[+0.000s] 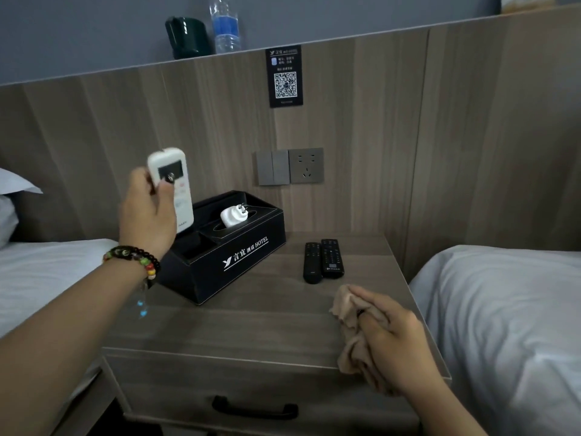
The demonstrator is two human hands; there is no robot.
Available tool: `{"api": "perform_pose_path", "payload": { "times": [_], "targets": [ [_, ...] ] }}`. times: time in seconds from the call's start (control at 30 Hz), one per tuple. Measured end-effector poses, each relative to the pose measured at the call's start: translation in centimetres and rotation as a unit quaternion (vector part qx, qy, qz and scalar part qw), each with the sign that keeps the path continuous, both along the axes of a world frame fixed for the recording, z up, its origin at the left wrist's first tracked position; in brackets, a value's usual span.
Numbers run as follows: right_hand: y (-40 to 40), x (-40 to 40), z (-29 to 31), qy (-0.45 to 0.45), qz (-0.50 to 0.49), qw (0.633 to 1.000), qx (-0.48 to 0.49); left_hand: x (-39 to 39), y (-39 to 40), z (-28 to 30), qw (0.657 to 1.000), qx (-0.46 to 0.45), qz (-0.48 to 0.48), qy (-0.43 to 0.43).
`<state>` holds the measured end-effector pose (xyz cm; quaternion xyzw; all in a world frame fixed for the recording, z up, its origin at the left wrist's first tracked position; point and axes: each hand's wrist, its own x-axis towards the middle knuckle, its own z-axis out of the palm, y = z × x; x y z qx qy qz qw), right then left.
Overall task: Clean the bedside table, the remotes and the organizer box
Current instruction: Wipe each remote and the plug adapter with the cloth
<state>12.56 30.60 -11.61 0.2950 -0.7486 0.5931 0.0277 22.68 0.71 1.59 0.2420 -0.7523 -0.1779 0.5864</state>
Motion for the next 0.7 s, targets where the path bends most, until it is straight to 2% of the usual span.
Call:
{"api": "perform_pose_path", "payload": {
  "times": [0.07, 0.13, 0.23, 0.3, 0.37, 0.43, 0.47, 0.5, 0.53, 0.7],
  "targets": [
    [0.0, 0.0, 0.0, -0.006, -0.006, 1.0, 0.008, 0.7, 3.4, 0.4, 0.988, 0.012, -0.091, 0.121],
    [0.0, 0.1, 0.0, -0.016, -0.014, 1.0, 0.007, 1.1, 6.7, -0.6, 0.955, 0.067, -0.199, 0.211],
    [0.0, 0.3, 0.1, -0.032, -0.036, 0.999, 0.0, 0.9, 11.0, -3.5, 0.879, 0.298, -0.289, 0.235],
    [0.0, 0.6, 0.2, -0.044, -0.042, 0.998, -0.017, 0.5, 13.2, -5.6, 0.798, 0.479, -0.317, 0.183],
    [0.2, 1.0, 0.6, -0.057, -0.044, 0.996, -0.043, 0.1, 14.1, -7.5, 0.693, 0.616, -0.342, 0.152],
    [0.2, 1.9, 0.9, -0.069, -0.038, 0.994, -0.08, -0.1, 13.7, -8.9, 0.576, 0.688, -0.408, 0.167],
    [0.2, 2.4, 1.1, -0.067, -0.03, 0.992, -0.103, -0.1, 13.4, -9.3, 0.535, 0.701, -0.438, 0.176],
    [0.2, 3.0, 1.2, -0.058, -0.02, 0.991, -0.121, -0.1, 13.2, -9.4, 0.516, 0.703, -0.458, 0.173],
    [0.1, 3.7, 1.3, -0.045, -0.005, 0.99, -0.135, -0.1, 12.9, -9.6, 0.52, 0.697, -0.465, 0.167],
    [-1.3, 6.1, 0.6, 0.015, 0.075, 0.984, -0.159, -0.1, 13.2, -8.9, 0.597, 0.657, -0.44, 0.134]
  ]
}}
